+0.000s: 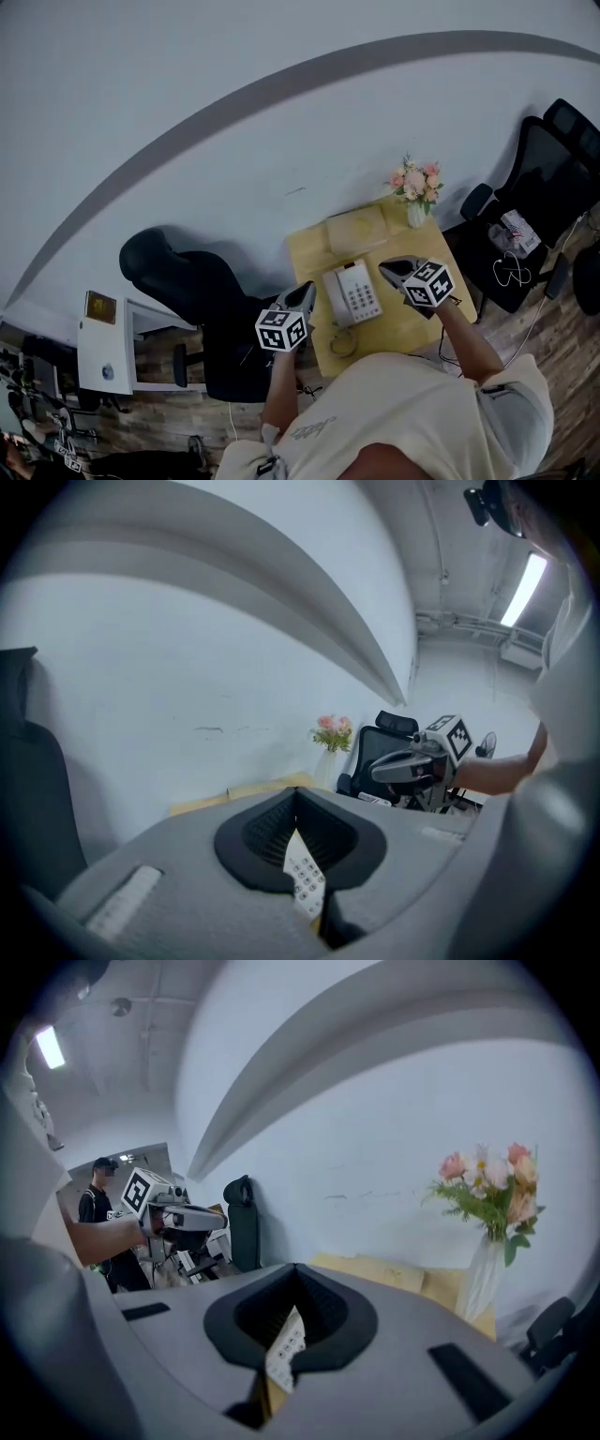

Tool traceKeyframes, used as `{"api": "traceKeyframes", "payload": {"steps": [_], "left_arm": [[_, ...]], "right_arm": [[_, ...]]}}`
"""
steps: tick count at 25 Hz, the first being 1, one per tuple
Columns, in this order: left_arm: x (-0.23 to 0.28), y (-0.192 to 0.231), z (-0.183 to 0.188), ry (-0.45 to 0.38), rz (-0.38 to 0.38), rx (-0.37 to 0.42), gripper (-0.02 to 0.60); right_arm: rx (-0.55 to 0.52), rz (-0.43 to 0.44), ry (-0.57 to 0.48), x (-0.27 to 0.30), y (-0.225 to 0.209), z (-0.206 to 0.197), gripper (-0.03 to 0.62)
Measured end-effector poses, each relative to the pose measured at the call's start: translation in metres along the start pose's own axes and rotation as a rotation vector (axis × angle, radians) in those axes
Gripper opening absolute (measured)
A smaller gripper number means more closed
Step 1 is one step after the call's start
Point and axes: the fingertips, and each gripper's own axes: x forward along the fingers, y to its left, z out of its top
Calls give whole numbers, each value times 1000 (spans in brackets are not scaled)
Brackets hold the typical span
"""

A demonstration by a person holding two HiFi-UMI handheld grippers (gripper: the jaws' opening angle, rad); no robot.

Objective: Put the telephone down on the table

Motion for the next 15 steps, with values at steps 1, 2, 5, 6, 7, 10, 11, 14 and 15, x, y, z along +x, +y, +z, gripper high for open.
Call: {"api": "traceKeyframes", "payload": {"steps": [1, 2, 5, 6, 7, 10, 11, 14, 15], "left_arm": [[-1, 0, 8, -15, 4, 11, 18], [-2, 1, 18, -33, 10, 17, 18], [-5, 1, 48, -98, 24, 31, 18], [-7, -1, 57, -117, 27, 43, 18], [-10, -2, 65, -132, 31, 58, 18], [-23, -2, 88, -172, 64, 118, 18], [-27, 0, 96, -187, 85, 136, 18], [-38, 2, 111, -224, 128, 163, 18], [-41, 4, 116, -235, 136, 165, 18]], "right_arm": [[-16, -7, -10, -1, 1, 8, 2], [-27, -16, -19, -2, 2, 16, 2], [-45, -45, -38, -7, 1, 38, 2], [-49, -50, -46, -9, 2, 44, 2], [-52, -52, -58, -11, 3, 51, 2], [-68, -48, -115, -16, 9, 72, 2], [-72, -50, -131, -18, 10, 77, 2], [-77, -58, -158, -23, 10, 87, 2], [-81, -59, -166, -24, 10, 92, 2]]}}
